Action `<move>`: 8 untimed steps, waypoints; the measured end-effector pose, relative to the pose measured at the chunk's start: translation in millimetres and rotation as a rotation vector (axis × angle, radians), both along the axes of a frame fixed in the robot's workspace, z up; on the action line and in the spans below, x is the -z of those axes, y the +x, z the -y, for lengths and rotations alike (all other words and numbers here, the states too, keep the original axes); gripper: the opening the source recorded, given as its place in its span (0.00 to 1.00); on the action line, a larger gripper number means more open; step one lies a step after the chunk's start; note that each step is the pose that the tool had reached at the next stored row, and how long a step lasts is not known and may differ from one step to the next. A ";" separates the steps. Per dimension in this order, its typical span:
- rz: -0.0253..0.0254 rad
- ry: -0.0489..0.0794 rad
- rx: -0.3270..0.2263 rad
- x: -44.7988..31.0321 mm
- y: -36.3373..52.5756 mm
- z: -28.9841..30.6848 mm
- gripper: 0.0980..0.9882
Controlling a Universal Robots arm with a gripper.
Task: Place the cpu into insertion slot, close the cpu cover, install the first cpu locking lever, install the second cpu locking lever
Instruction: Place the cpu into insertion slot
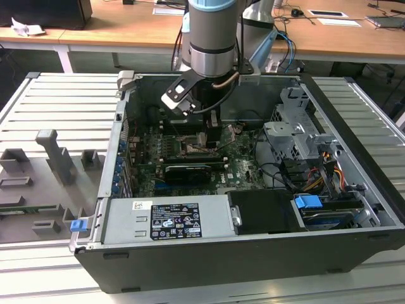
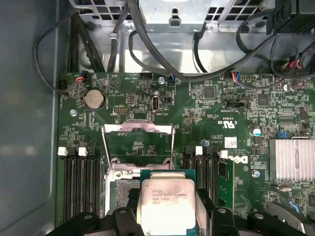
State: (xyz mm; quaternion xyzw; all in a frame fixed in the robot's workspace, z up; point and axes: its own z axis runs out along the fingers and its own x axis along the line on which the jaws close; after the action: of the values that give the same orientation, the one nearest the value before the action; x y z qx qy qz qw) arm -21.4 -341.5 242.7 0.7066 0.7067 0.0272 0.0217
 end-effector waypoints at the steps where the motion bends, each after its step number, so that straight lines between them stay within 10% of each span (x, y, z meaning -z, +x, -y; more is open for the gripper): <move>1: 0.0000 0.000 0.000 1.2 -0.6 -2.1 0.48; 8: 0.0013 0.000 0.000 11.9 -14.8 -16.4 0.48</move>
State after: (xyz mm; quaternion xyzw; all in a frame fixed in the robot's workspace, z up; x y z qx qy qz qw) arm -36.2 -325.1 230.8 0.7066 0.7068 0.0277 0.0221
